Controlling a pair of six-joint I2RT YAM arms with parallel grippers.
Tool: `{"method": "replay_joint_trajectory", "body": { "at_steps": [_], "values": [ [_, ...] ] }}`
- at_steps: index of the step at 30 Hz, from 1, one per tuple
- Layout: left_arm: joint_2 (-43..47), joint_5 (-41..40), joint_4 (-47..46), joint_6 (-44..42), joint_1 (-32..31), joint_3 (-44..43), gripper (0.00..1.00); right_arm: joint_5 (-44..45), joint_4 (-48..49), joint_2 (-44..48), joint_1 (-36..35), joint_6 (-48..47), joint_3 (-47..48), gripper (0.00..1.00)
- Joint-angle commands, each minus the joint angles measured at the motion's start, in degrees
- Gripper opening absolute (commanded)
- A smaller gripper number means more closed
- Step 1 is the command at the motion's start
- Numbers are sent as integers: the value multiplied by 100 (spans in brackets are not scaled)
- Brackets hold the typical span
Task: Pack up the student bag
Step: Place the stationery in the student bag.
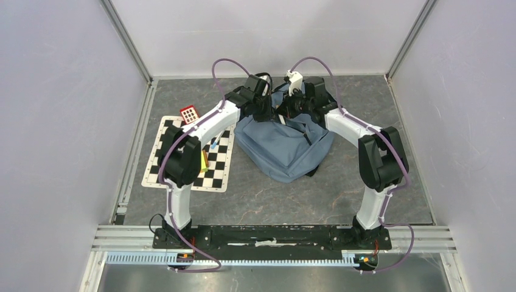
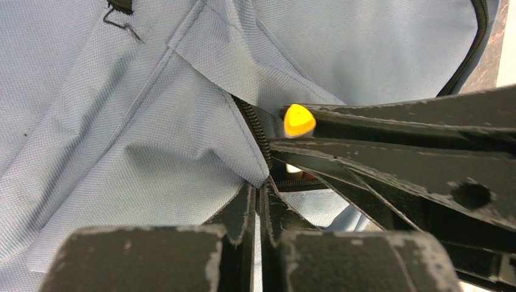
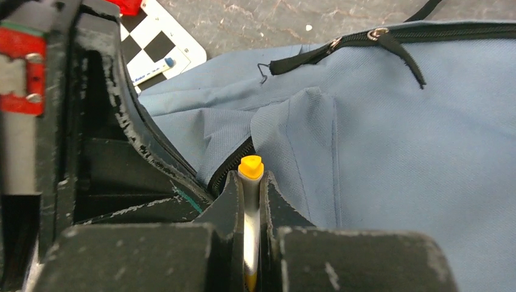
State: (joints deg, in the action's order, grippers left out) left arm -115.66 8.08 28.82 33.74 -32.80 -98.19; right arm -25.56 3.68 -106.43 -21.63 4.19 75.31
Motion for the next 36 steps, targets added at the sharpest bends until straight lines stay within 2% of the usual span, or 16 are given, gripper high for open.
{"method": "replay_joint_trajectory", "body": {
  "at_steps": [1, 5, 9, 11, 15, 20, 21, 24, 25, 27, 29, 31, 36],
  "values": [
    [518, 126, -442, 86, 36, 26, 2, -350, -1030, -293, 9, -131, 641, 0],
    [552, 106, -448, 68, 36, 80, 2, -259, -1381, -250, 17, -80, 605, 0],
    [586, 98, -482, 75, 33, 155, 2, -235, -1397, -142, 40, 2, 575, 16],
    [598, 100, -491, 67, 36, 155, 2, -290, -1389, -143, 70, 93, 627, 27],
    [610, 100, -485, 51, 34, 169, 2, -350, -1376, -65, 117, 173, 756, 41],
    [619, 115, -502, 28, 36, 203, 2, -297, -1290, 182, 158, 250, 702, 51],
    [650, 95, -515, -42, 39, 226, 5, -277, -1256, 264, 167, 266, 658, 52],
    [1037, -203, -892, -261, 28, 600, 50, -140, -1135, 553, 215, 331, 489, 57],
    [1219, -356, -998, -384, 28, 726, 62, -106, -1096, 655, 242, 354, 441, 60],
    [1518, -619, -1039, -707, 35, 930, 79, -109, -1082, 829, 297, 387, 416, 63],
    [1779, -786, -960, -1028, 65, 1131, 91, -91, -1081, 961, 342, 392, 393, 65],
    [2027, -940, -815, -1316, 140, 1399, 99, -52, -1081, 1090, 375, 387, 366, 67],
    [2403, -1266, -172, -2028, 597, 2136, 100, 34, -1084, 1322, 439, 371, 327, 68]
  ]
}}
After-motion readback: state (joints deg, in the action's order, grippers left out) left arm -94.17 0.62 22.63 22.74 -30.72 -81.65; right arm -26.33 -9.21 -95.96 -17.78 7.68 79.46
